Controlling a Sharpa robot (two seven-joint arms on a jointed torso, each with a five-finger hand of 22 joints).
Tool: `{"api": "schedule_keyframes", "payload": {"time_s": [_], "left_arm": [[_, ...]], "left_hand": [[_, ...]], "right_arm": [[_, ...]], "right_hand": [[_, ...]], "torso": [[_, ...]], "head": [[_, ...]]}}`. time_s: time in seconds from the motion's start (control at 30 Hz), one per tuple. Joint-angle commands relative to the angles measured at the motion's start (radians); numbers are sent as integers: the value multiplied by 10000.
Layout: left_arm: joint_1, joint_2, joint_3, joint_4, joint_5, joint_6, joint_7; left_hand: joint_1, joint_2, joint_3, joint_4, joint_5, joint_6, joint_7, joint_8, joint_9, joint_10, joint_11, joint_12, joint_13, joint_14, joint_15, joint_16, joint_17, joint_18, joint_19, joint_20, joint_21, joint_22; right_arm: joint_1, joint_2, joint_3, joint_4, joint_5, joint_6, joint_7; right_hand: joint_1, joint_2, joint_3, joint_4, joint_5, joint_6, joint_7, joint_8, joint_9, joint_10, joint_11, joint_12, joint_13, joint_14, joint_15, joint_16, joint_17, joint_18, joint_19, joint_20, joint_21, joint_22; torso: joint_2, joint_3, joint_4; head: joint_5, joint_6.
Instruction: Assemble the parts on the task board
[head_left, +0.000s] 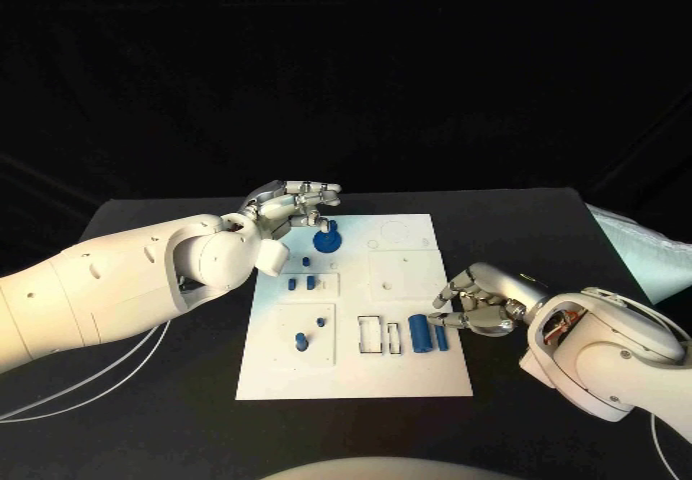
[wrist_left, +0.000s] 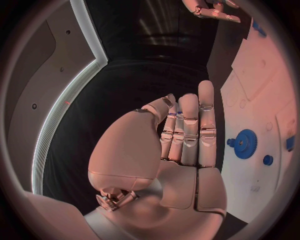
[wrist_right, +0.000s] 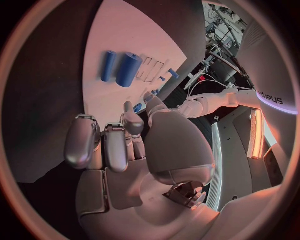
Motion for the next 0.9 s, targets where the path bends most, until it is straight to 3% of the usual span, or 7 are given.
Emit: {"api": "schedule_keyframes", "payload": {"time_s": [0.03,0.23,0.5,0.77,0.9], "left_arm": [[-11,7,3,29,-42,206,123],[-15,-12,3,37,-42,202,124],[-17,-42,3,54,-42,199,125],[-17,-40,3,59,-42,230,97],[-17,-56,3,60,-42,224,93]], "left_hand": [[-37,24,6,-73,52,-48,10,38,-2,-80,-17,45,10,-93,3,10,-11,177,-13,71,-57,-14],[-37,24,6,-73,52,-48,10,38,-2,-80,-17,45,10,-93,3,10,-11,177,-13,71,-57,-14],[-37,24,6,-73,52,-48,10,38,-2,-80,-17,45,10,-93,3,10,-11,177,-13,71,-57,-14],[-58,20,1,-68,51,-57,16,47,-2,-91,-10,57,10,-95,7,15,-15,176,-14,74,-58,-14],[-58,20,1,-68,51,-57,16,47,-2,-91,-10,57,10,-95,7,15,-15,176,-14,74,-58,-14]], "right_arm": [[-106,160,-9,-73,-803,450,-986],[-258,468,-16,-205,-1137,600,-1283],[-321,697,-18,-339,-1319,643,-1401],[-376,917,-18,-468,-1491,829,-1489],[-433,1026,-18,-536,-1608,958,-1555]], "right_hand": [[-28,-20,-114,34,-60,-83,-6,81,25,-79,0,67,63,636,9,57,23,-167,58,6,30,12],[131,87,-348,227,422,-114,-18,257,111,-107,-9,134,307,634,6,96,67,-167,42,4,51,36],[114,91,-522,383,454,-95,-40,369,168,-62,-22,224,482,635,-2,114,87,-168,38,-3,64,58],[100,103,-646,505,428,-86,-57,445,211,-68,-34,222,534,633,-12,118,89,-171,36,-8,75,78],[42,108,-820,691,382,-120,-65,512,252,-78,-39,209,589,627,-16,112,78,-172,29,-12,81,88]], "torso": [[-1,-9,5],[11,-10,20],[-28,-36,46],[-72,-62,136],[-102,-81,145]], "head": [[-21,3],[-10,-31],[-1,-88],[-1,-193],[-10,-237]]}}
